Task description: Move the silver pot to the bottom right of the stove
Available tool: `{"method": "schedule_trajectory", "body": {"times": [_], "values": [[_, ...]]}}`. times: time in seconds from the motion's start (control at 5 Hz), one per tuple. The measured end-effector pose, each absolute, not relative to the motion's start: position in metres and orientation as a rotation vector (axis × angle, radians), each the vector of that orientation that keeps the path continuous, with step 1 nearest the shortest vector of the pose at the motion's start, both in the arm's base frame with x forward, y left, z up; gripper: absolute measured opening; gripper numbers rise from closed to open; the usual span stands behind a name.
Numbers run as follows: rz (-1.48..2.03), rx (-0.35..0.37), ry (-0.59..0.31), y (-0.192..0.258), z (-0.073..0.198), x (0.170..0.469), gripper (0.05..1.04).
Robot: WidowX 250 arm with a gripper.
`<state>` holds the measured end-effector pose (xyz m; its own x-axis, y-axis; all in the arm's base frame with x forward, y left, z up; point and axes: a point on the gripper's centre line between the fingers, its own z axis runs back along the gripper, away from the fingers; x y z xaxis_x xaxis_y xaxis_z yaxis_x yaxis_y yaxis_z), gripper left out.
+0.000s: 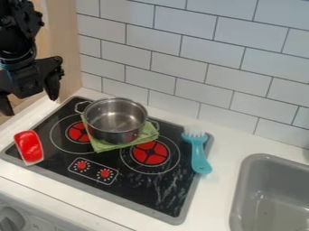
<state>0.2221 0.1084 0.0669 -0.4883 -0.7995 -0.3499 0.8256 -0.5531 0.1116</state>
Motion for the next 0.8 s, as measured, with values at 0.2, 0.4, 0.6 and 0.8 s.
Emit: {"method": "schedule_trajectory", "body": {"times": [0.2, 0.4, 0.6, 0.8], "values": [[-2.12, 0.395, 0.092, 0.102, 0.056, 0.21, 0.999], [-2.106, 0.402, 0.09, 0.095, 0.056, 0.214, 0.999], [-2.089, 0.374, 0.029, 0.083, 0.057, 0.214, 0.999], [-2.141, 0.414, -0.061, 0.061, 0.068, 0.229, 0.999]]}}
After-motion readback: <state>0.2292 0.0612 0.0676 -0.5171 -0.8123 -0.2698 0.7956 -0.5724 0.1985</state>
